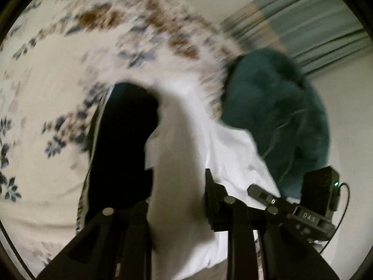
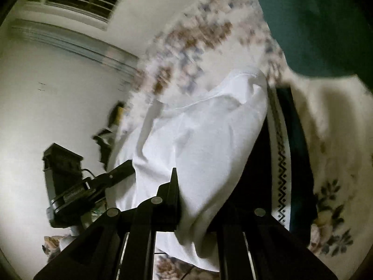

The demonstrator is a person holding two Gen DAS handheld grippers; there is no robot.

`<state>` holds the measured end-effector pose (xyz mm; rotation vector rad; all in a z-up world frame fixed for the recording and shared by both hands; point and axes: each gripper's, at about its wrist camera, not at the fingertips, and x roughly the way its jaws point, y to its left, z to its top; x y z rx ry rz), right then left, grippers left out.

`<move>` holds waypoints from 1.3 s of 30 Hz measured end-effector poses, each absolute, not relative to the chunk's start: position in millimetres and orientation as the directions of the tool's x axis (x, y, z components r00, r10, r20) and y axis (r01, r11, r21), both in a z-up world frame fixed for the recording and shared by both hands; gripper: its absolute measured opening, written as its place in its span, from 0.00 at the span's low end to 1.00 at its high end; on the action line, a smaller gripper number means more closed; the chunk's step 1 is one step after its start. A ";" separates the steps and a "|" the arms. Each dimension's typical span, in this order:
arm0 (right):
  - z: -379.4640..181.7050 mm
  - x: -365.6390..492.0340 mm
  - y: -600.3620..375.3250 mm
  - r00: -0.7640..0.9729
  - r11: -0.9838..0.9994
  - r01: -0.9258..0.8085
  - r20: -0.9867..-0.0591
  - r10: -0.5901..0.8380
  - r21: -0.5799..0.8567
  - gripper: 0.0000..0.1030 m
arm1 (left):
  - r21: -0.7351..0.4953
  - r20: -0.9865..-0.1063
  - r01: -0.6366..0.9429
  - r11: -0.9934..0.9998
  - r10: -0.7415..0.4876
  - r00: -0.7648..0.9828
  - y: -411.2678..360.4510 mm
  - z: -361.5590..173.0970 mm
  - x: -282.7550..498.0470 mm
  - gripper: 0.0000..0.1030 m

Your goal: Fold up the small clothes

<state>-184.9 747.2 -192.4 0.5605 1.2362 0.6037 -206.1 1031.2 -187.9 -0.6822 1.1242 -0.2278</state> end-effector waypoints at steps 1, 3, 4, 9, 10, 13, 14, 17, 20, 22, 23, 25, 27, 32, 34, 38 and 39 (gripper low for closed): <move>-197.7 -182.5 753.0 0.205 0.732 -0.122 -0.704 0.680 0.671 0.10 | -0.605 -0.758 -0.173 0.778 -0.495 0.426 1031.7 -192.7 -207.8 0.21; -201.7 -184.4 759.6 0.184 0.752 -0.149 -0.730 0.659 0.642 0.10 | -0.608 -0.750 -0.163 0.777 -0.496 0.436 1031.6 -193.0 -215.7 0.22; -201.5 -186.7 759.6 0.176 0.758 -0.154 -0.737 0.653 0.634 0.11 | -0.601 -0.756 -0.159 0.784 -0.492 0.432 1029.3 -192.0 -218.7 0.22; -191.2 -191.5 763.6 0.181 0.891 -0.159 -0.875 0.450 0.425 0.47 | -0.483 -0.827 -0.177 0.858 -0.381 0.414 1014.9 -178.4 -234.5 0.33; -186.5 -196.2 761.9 0.196 0.913 -0.164 -0.895 0.401 0.373 0.53 | -0.429 -0.854 -0.193 0.883 -0.327 0.404 1010.8 -175.3 -237.1 0.46; -175.5 -212.2 761.2 0.253 0.970 -0.157 -0.941 0.223 0.188 0.83 | -0.304 -0.895 -0.221 0.927 -0.198 0.399 1001.1 -168.4 -245.7 0.82; -173.0 -217.9 758.8 0.265 0.976 -0.153 -0.945 0.189 0.152 0.89 | -0.266 -0.903 -0.223 0.938 -0.162 0.398 996.8 -165.7 -250.5 0.86; -162.2 -234.2 755.1 0.308 0.993 -0.115 -0.948 0.075 0.041 1.00 | -0.153 -0.926 -0.234 0.960 -0.056 0.374 987.0 -162.0 -261.2 0.91; -145.4 -252.1 750.8 0.344 0.996 -0.084 -0.939 0.011 -0.020 1.00 | -0.085 -0.930 -0.229 0.970 0.006 0.368 980.0 -156.4 -272.2 0.97; -130.8 -264.5 748.5 0.367 0.997 -0.072 -0.930 -0.003 -0.031 1.00 | -0.043 -0.930 -0.214 0.976 0.039 0.367 974.2 -147.0 -281.6 0.97; -122.6 -271.7 747.3 0.377 0.997 -0.071 -0.926 -0.009 -0.038 1.00 | -0.026 -0.928 -0.212 0.977 0.056 0.369 971.7 -140.6 -287.8 0.97; -103.4 -287.2 744.7 0.400 0.997 -0.066 -0.916 -0.015 -0.045 1.00 | -0.013 -0.922 -0.207 0.978 0.068 0.381 967.8 -127.1 -296.8 0.97; -83.5 -303.4 743.5 0.419 0.997 -0.062 -0.908 -0.021 -0.051 1.00 | 0.000 -0.910 -0.209 0.978 0.087 0.406 963.9 -106.4 -311.9 0.97; -16.3 -361.0 735.2 0.501 0.995 -0.058 -0.864 -0.042 -0.082 1.00 | 0.018 -0.864 -0.210 0.978 0.121 0.488 950.5 -41.2 -360.6 0.97; 15.5 -388.5 729.3 0.536 0.995 -0.051 -0.843 -0.049 -0.090 1.00 | 0.011 -0.846 -0.205 0.979 0.118 0.520 943.7 -12.5 -382.1 0.97; 73.2 -441.4 717.3 0.598 0.995 -0.034 -0.799 -0.053 -0.091 1.00 | 0.006 -0.812 -0.189 0.982 0.116 0.572 929.9 38.6 -428.3 0.97; 90.2 -458.1 714.1 0.620 0.995 -0.029 -0.783 -0.058 -0.096 1.00 | -0.002 -0.805 -0.186 0.982 0.109 0.583 926.5 50.0 -440.9 0.97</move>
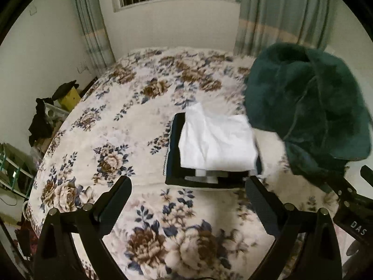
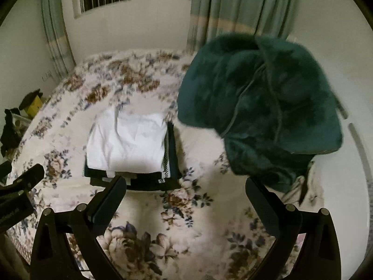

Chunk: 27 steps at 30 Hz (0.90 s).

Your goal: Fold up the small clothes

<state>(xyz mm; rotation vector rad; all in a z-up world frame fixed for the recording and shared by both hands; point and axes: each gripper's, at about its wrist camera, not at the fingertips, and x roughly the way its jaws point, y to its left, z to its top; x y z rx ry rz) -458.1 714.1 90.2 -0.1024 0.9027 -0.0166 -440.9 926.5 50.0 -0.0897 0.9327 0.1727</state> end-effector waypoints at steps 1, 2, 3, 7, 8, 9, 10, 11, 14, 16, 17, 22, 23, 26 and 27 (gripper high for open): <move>105.3 -474.1 711.8 0.636 0.995 -0.028 -0.769 -0.057 -0.096 1.00 | -0.004 -0.800 -0.185 0.983 0.108 0.591 922.9 57.7 -449.1 0.97; 117.3 -487.3 709.6 0.649 0.995 -0.026 -0.759 -0.055 -0.094 1.00 | -0.005 -0.790 -0.182 0.983 0.108 0.603 918.1 71.3 -463.9 0.97; 130.9 -501.7 706.9 0.661 0.995 -0.024 -0.748 -0.055 -0.095 1.00 | -0.009 -0.782 -0.184 0.983 0.108 0.614 915.2 82.9 -477.2 0.97; 185.2 -564.3 696.8 0.722 0.995 -0.026 -0.691 -0.048 -0.097 1.00 | -0.015 -0.751 -0.186 0.982 0.112 0.651 905.1 119.9 -518.5 0.97; 199.1 -580.9 693.4 0.735 0.996 -0.026 -0.677 -0.042 -0.091 1.00 | -0.011 -0.742 -0.186 0.983 0.117 0.660 901.3 129.7 -528.9 0.97; 210.2 -594.8 691.1 0.745 0.996 -0.026 -0.665 -0.039 -0.088 1.00 | -0.004 -0.731 -0.184 0.983 0.122 0.671 897.8 139.3 -540.8 0.97; 223.1 -611.3 687.8 0.758 0.996 -0.030 -0.651 -0.033 -0.085 1.00 | -0.003 -0.724 -0.182 0.983 0.123 0.679 895.2 146.8 -550.1 0.97; 231.6 -622.9 685.0 0.765 0.996 -0.032 -0.643 -0.029 -0.083 1.00 | -0.005 -0.717 -0.182 0.983 0.124 0.686 893.0 154.3 -560.2 0.97; 256.8 -656.3 676.1 0.784 0.997 -0.040 -0.620 -0.011 -0.069 1.00 | -0.004 -0.701 -0.183 0.983 0.128 0.701 884.6 171.0 -584.2 0.97; 271.4 -677.2 669.5 0.791 0.997 -0.045 -0.612 0.002 -0.056 1.00 | 0.000 -0.690 -0.185 0.983 0.133 0.711 881.0 179.5 -597.5 0.97; 276.0 -683.9 667.3 0.795 0.997 -0.048 -0.607 0.005 -0.055 1.00 | 0.002 -0.680 -0.186 0.983 0.137 0.721 878.8 185.0 -606.1 0.97; 298.3 -718.0 653.8 0.813 0.998 -0.045 -0.582 0.010 -0.045 1.00 | -0.002 -0.666 -0.184 0.983 0.136 0.733 873.2 194.4 -626.7 0.97; 303.0 -725.0 651.0 0.818 0.998 -0.043 -0.575 0.009 -0.046 1.00 | -0.002 -0.662 -0.185 0.983 0.137 0.737 871.9 196.2 -630.8 0.97; 310.3 -735.6 645.5 0.827 0.998 -0.045 -0.562 0.008 -0.052 1.00 | 0.007 -0.652 -0.183 0.983 0.143 0.744 866.2 200.2 -640.8 0.97; 310.1 -735.6 645.2 0.828 0.998 -0.049 -0.560 0.012 -0.050 1.00 | 0.002 -0.649 -0.182 0.983 0.139 0.748 865.8 201.3 -643.1 0.97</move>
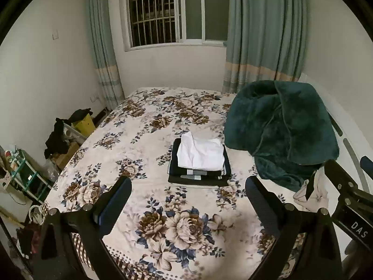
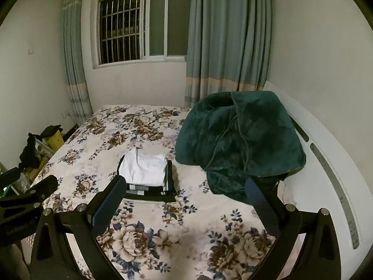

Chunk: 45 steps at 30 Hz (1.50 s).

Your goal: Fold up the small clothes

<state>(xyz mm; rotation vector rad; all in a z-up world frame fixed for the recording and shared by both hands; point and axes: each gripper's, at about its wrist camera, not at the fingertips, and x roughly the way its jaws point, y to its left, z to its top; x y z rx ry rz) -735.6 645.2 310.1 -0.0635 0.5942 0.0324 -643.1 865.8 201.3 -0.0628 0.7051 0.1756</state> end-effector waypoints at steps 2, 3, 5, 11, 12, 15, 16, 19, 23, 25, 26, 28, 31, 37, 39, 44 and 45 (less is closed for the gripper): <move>314.6 -742.6 642.0 0.831 0.997 -0.051 -0.555 0.013 -0.054 1.00 | -0.005 -0.643 -0.192 0.981 0.144 0.752 865.7 204.1 -649.0 0.97; 315.3 -744.8 640.8 0.832 0.997 -0.054 -0.555 0.015 -0.054 1.00 | -0.009 -0.641 -0.195 0.981 0.144 0.754 866.1 204.8 -650.5 0.97; 316.1 -747.7 640.0 0.830 0.997 -0.055 -0.558 0.019 -0.049 1.00 | -0.014 -0.639 -0.197 0.980 0.143 0.756 866.7 206.0 -652.6 0.97; 316.6 -750.6 638.3 0.826 0.996 -0.074 -0.563 0.033 -0.050 1.00 | -0.014 -0.634 -0.210 0.978 0.154 0.758 870.6 208.7 -653.8 0.98; 316.3 -749.5 638.5 0.825 0.996 -0.078 -0.563 0.036 -0.049 1.00 | -0.014 -0.632 -0.214 0.977 0.157 0.759 871.0 209.0 -654.4 0.98; 314.8 -744.1 640.1 0.826 0.995 -0.088 -0.562 0.041 -0.057 1.00 | -0.012 -0.624 -0.216 0.976 0.162 0.764 871.7 211.4 -656.6 0.98; 314.8 -744.3 640.5 0.826 0.995 -0.088 -0.562 0.042 -0.054 1.00 | -0.009 -0.622 -0.218 0.976 0.165 0.765 871.6 212.1 -657.9 0.98; 315.1 -742.7 641.6 0.820 0.995 -0.094 -0.570 0.051 -0.046 1.00 | -0.005 -0.621 -0.217 0.976 0.167 0.766 870.5 213.5 -658.6 0.98; 317.4 -742.4 643.8 0.817 0.994 -0.103 -0.574 0.061 -0.040 1.00 | -0.003 -0.619 -0.222 0.975 0.172 0.767 871.7 214.6 -657.0 0.98; 318.4 -743.5 645.6 0.817 0.994 -0.107 -0.573 0.065 -0.039 1.00 | -0.005 -0.619 -0.224 0.975 0.173 0.766 871.7 216.3 -659.8 0.98; 319.4 -744.1 645.7 0.817 0.993 -0.108 -0.573 0.067 -0.038 1.00 | -0.003 -0.618 -0.222 0.975 0.173 0.767 872.7 215.2 -656.5 0.98; 318.7 -743.9 646.5 0.816 0.994 -0.108 -0.574 0.069 -0.034 1.00 | -0.001 -0.615 -0.225 0.974 0.177 0.768 871.7 216.1 -661.0 0.98; 319.5 -745.7 647.2 0.817 0.994 -0.108 -0.572 0.070 -0.032 1.00 | 0.003 -0.614 -0.228 0.974 0.182 0.768 869.8 216.8 -666.4 0.98; 320.9 -748.5 648.8 0.818 0.994 -0.109 -0.571 0.073 -0.029 1.00 | 0.001 -0.614 -0.229 0.973 0.181 0.768 870.5 217.0 -664.8 0.98; 321.9 -749.2 648.8 0.817 0.993 -0.112 -0.572 0.077 -0.027 1.00 | -0.003 -0.614 -0.231 0.973 0.181 0.768 870.8 219.4 -669.2 0.98; 322.8 -750.6 650.2 0.817 0.993 -0.111 -0.572 0.075 -0.028 1.00 | -0.002 -0.613 -0.227 0.974 0.178 0.769 873.0 219.5 -666.4 0.98; 323.3 -750.9 650.3 0.816 0.993 -0.112 -0.573 0.077 -0.026 1.00 | -0.001 -0.613 -0.228 0.974 0.179 0.769 873.0 220.1 -667.0 0.98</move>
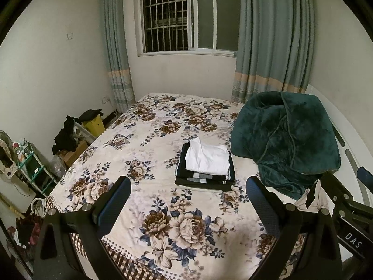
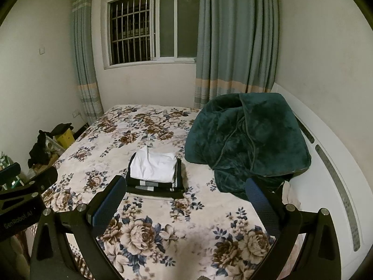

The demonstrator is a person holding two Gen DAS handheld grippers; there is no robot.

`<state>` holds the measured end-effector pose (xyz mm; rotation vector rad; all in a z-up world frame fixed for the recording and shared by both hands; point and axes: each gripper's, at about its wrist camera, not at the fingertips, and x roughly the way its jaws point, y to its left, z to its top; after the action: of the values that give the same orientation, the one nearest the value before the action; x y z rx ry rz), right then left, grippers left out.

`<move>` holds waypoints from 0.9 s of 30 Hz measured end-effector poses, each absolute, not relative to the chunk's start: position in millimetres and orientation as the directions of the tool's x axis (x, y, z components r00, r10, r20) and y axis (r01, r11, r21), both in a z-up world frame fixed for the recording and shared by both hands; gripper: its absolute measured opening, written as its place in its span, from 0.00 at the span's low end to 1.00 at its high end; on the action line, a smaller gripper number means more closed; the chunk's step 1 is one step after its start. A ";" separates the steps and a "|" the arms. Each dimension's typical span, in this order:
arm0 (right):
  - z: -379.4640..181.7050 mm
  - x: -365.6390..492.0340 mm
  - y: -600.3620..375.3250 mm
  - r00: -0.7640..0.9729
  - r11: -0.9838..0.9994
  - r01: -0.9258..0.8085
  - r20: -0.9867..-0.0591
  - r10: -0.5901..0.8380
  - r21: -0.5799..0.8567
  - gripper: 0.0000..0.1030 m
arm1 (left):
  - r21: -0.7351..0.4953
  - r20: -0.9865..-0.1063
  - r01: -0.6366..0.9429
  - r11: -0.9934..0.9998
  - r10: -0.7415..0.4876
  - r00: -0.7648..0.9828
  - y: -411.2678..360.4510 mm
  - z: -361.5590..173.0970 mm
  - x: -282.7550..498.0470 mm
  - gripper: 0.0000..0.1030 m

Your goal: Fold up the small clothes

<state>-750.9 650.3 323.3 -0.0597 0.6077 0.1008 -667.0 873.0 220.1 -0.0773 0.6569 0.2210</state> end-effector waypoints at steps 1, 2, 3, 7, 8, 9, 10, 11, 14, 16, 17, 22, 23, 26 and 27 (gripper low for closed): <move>323.3 -750.5 650.8 0.816 0.993 -0.113 -0.572 0.078 -0.026 1.00 | -0.001 -0.613 -0.230 0.973 0.181 0.769 874.2 220.3 -669.1 0.98; 323.8 -750.6 651.0 0.817 0.993 -0.113 -0.572 0.078 -0.026 1.00 | -0.002 -0.613 -0.232 0.973 0.183 0.769 874.1 221.5 -670.9 0.98; 323.2 -750.4 651.0 0.816 0.993 -0.114 -0.572 0.078 -0.027 1.00 | -0.003 -0.613 -0.233 0.973 0.182 0.769 875.1 221.6 -672.0 0.98; 322.7 -750.3 651.2 0.816 0.993 -0.115 -0.572 0.080 -0.025 1.00 | -0.002 -0.613 -0.234 0.972 0.184 0.768 876.3 222.2 -673.5 0.98; 323.9 -750.9 651.8 0.815 0.993 -0.115 -0.573 0.081 -0.023 1.00 | -0.001 -0.614 -0.235 0.972 0.185 0.767 876.1 223.4 -675.4 0.98; 322.6 -750.2 651.1 0.816 0.993 -0.116 -0.572 0.081 -0.026 1.00 | 0.001 -0.613 -0.235 0.972 0.186 0.768 876.3 222.8 -674.4 0.98; 322.5 -750.2 650.9 0.817 0.993 -0.116 -0.572 0.080 -0.026 1.00 | 0.000 -0.613 -0.238 0.971 0.188 0.767 876.6 222.8 -677.3 0.98; 322.9 -750.5 651.2 0.816 0.993 -0.117 -0.572 0.081 -0.027 1.00 | -0.001 -0.613 -0.239 0.971 0.188 0.767 876.5 222.7 -677.4 0.98; 323.4 -749.7 651.3 0.817 0.993 -0.118 -0.571 0.082 -0.026 1.00 | 0.000 -0.614 -0.241 0.970 0.190 0.766 877.6 224.4 -682.6 0.98; 322.9 -749.8 651.1 0.816 0.993 -0.117 -0.572 0.081 -0.026 1.00 | -0.001 -0.612 -0.243 0.970 0.191 0.767 877.4 223.2 -680.4 0.98; 323.8 -750.0 651.6 0.815 0.993 -0.117 -0.573 0.082 -0.025 1.00 | -0.002 -0.610 -0.247 0.969 0.194 0.768 877.1 222.9 -684.2 0.98; 323.7 -751.6 651.6 0.816 0.993 -0.113 -0.572 0.078 -0.025 1.00 | -0.003 -0.614 -0.248 0.969 0.195 0.765 879.3 224.9 -690.8 0.98; 322.8 -751.4 651.7 0.817 0.993 -0.114 -0.572 0.079 -0.025 1.00 | -0.001 -0.613 -0.250 0.968 0.197 0.765 879.3 223.8 -692.2 0.98; 322.7 -751.1 651.3 0.818 0.993 -0.115 -0.570 0.080 -0.026 1.00 | -0.002 -0.610 -0.255 0.967 0.201 0.766 882.7 225.6 -697.9 0.98; 323.0 -751.2 651.4 0.819 0.993 -0.113 -0.569 0.078 -0.027 1.00 | -0.001 -0.611 -0.255 0.967 0.201 0.766 882.6 224.5 -696.1 0.98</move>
<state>-751.2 651.4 323.0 -0.0604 0.6031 0.1019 -696.1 882.6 224.5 -0.0852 0.6537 0.2481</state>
